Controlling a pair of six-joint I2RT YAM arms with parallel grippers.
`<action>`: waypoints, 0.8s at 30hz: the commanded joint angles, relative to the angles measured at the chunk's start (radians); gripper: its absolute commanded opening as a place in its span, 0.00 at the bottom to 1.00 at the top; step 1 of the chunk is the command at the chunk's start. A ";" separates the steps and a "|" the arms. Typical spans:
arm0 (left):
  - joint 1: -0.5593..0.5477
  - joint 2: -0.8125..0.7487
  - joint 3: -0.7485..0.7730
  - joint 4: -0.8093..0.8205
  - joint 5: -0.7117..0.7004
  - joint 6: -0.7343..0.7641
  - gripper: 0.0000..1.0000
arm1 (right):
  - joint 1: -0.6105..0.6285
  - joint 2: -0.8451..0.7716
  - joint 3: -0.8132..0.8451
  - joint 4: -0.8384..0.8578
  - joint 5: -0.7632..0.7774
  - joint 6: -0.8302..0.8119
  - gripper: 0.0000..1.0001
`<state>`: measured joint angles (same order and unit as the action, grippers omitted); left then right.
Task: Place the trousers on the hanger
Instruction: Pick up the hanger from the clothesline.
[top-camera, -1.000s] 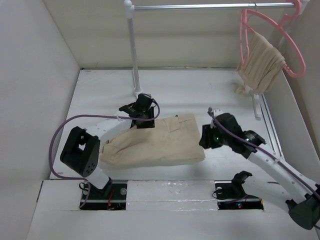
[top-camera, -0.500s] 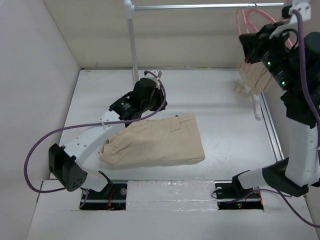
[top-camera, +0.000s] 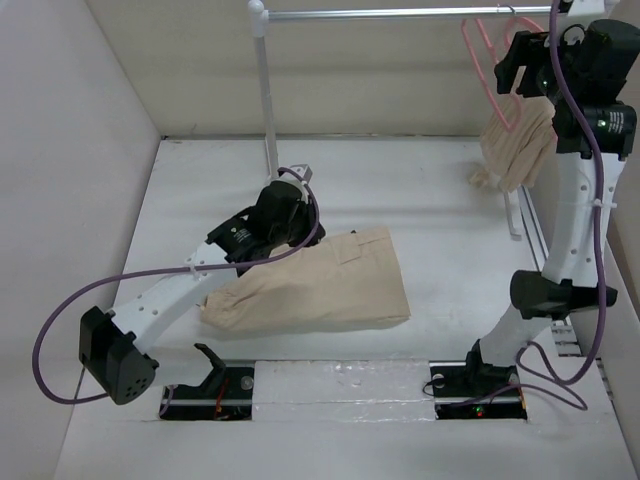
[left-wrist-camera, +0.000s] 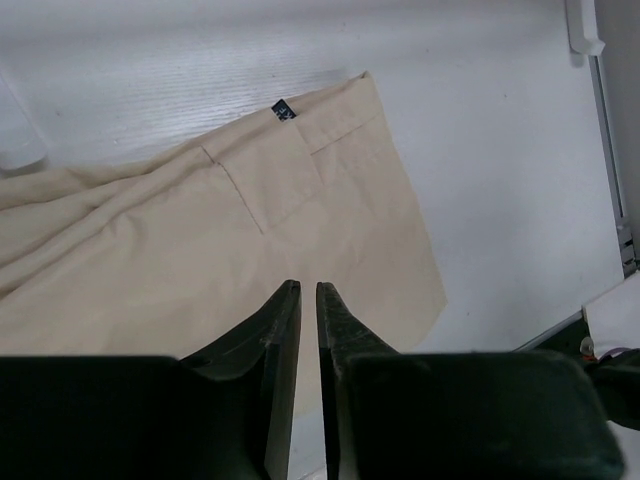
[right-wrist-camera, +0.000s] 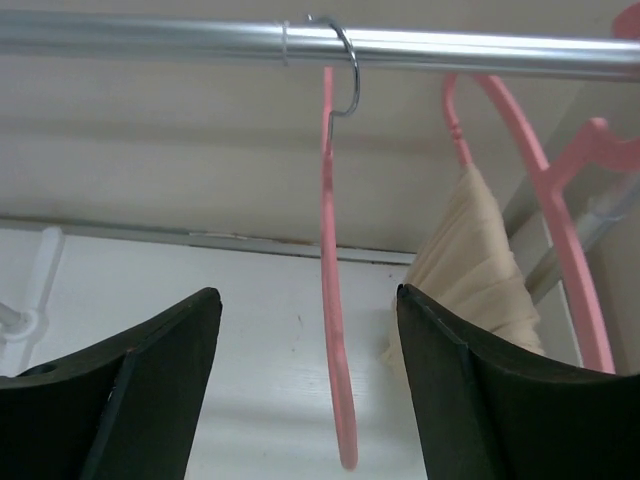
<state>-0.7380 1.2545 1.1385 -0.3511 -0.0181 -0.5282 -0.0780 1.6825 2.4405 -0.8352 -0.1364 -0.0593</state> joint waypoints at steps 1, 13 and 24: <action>-0.003 -0.038 -0.009 0.006 0.010 -0.007 0.10 | -0.046 0.045 0.039 -0.005 -0.101 -0.045 0.77; -0.003 -0.040 -0.031 0.006 0.014 -0.029 0.14 | -0.106 -0.006 -0.218 0.094 -0.221 -0.045 0.38; -0.003 -0.018 -0.011 0.006 0.050 -0.038 0.16 | -0.019 -0.116 -0.281 0.248 -0.089 -0.068 0.00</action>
<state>-0.7383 1.2411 1.1072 -0.3569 0.0021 -0.5583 -0.1261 1.6329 2.1410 -0.7292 -0.2810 -0.0998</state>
